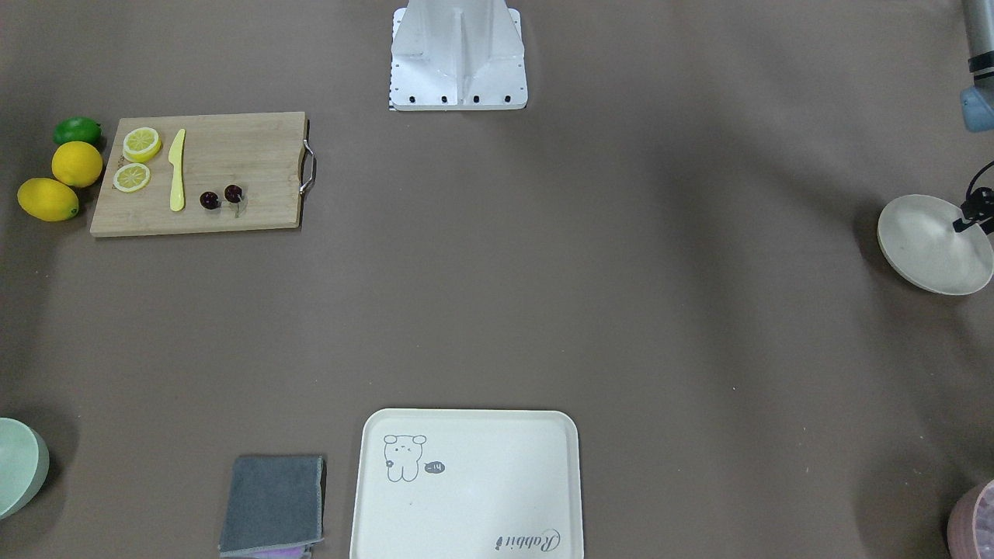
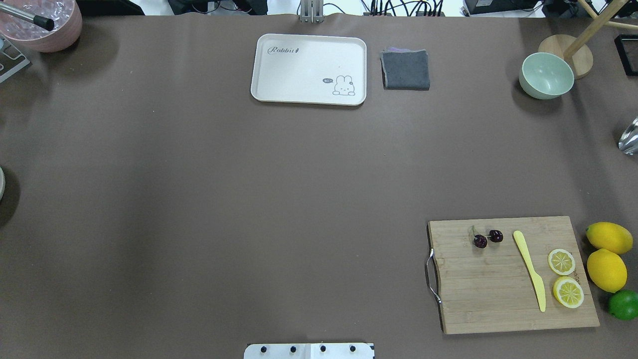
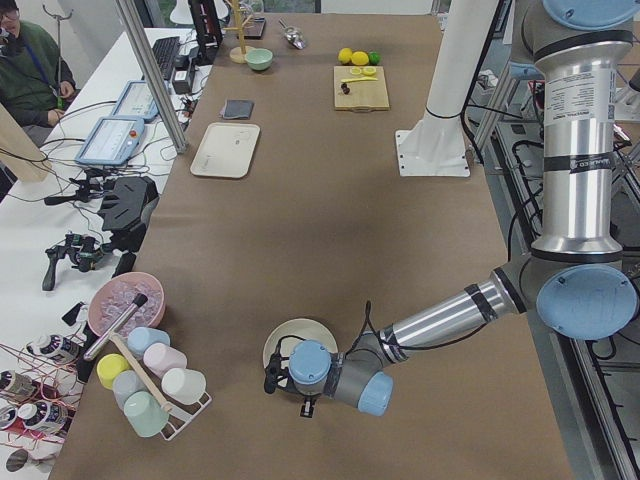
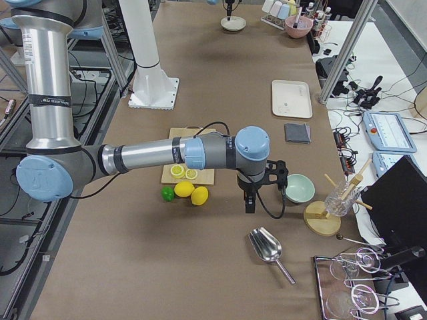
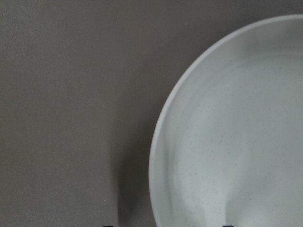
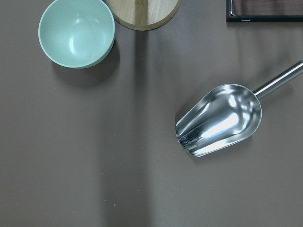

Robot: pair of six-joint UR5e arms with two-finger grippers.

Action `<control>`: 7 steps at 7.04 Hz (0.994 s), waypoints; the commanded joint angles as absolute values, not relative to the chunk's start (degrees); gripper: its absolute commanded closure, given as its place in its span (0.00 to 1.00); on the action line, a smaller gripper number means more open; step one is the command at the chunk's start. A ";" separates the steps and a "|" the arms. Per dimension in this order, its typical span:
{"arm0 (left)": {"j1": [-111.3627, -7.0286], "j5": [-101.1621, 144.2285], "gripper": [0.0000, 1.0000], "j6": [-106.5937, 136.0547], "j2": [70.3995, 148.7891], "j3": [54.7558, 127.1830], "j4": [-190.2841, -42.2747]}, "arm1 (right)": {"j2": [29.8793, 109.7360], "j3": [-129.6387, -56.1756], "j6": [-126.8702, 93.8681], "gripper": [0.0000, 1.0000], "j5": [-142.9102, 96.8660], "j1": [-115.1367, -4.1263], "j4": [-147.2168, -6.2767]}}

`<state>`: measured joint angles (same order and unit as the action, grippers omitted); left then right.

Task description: Place red cherry on plate

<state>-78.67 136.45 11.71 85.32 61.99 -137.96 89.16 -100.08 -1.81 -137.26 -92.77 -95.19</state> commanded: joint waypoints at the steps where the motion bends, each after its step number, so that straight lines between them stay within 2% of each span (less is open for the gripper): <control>1: -78.66 136.49 1.00 11.60 84.90 62.75 -138.25 | 89.12 -100.11 -1.84 0.00 -137.20 -92.81 -95.19; 7: -83.58 141.50 1.00 12.74 91.39 65.47 -130.28 | 89.03 -100.19 -1.85 0.00 -137.29 -92.73 -95.19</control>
